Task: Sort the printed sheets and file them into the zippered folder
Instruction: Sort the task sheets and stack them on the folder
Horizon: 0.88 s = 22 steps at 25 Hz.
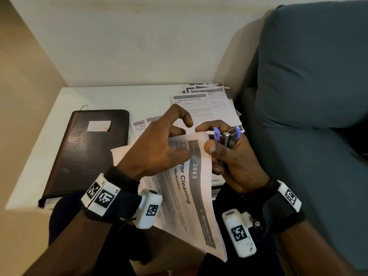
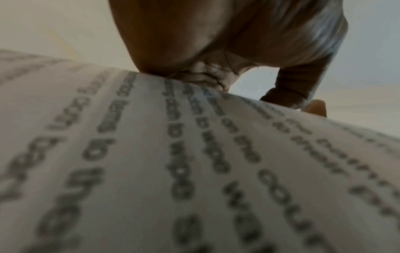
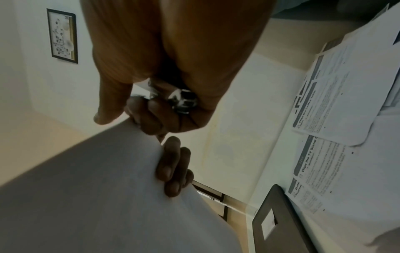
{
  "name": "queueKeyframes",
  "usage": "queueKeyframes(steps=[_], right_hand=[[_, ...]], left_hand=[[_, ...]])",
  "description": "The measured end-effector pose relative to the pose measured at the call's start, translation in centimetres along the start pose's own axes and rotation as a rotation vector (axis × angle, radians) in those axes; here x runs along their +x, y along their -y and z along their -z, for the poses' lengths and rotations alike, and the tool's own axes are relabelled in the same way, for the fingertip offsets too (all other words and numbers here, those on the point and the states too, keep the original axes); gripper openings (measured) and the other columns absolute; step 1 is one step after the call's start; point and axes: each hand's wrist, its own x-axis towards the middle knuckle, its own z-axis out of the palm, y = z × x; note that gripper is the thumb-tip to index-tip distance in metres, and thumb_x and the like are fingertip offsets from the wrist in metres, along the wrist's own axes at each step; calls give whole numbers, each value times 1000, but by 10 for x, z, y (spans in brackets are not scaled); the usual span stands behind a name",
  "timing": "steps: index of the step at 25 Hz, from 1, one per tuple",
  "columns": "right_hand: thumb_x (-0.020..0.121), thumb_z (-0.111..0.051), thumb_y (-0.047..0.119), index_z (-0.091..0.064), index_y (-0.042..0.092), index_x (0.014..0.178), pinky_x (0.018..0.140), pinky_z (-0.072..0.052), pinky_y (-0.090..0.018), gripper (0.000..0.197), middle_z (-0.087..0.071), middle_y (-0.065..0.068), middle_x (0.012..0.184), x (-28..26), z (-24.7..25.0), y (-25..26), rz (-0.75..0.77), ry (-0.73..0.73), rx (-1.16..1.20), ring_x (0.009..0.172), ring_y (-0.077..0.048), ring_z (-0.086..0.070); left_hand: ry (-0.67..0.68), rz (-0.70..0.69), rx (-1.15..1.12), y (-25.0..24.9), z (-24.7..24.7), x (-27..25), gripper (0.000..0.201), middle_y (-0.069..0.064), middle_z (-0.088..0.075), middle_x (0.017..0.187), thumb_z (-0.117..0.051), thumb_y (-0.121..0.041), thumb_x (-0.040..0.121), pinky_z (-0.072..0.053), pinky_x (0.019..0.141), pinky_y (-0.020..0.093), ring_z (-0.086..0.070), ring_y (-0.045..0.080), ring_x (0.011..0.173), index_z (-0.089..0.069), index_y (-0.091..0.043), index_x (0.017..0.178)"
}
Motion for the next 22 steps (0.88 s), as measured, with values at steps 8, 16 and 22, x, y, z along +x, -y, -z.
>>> queueKeyframes(steps=[8, 16, 22], right_hand=[[77, -86, 41, -73, 13, 108, 55, -36, -80, 43, -51, -51, 94, -4, -6, -6, -10, 67, 76, 67, -80, -35], [77, -85, 32, -74, 15, 95, 71, -34, -63, 27, -53, -26, 81, -3, 7, 0, 1, -91, 40, 80, -47, -49], [74, -86, 44, -72, 18, 116, 45, -29, -30, 51, -63, -5, 82, -14, 6, -1, -1, 57, 201, 56, -14, -48]], left_hand=[[126, -72, -87, -5, -6, 1, 45, 3, -76, 92, -64, -19, 82, -63, 65, 47, -76, 29, 78, -41, -21, 121], [-22, -120, -50, 19, -4, -3, 17, -3, -72, 86, -52, -24, 100, -55, 71, 32, -70, 19, 79, -65, -14, 93], [-141, -194, -105, 26, -12, 0, 24, -2, -74, 88, -53, -19, 100, -56, 70, 21, -72, 14, 80, -71, -6, 89]])
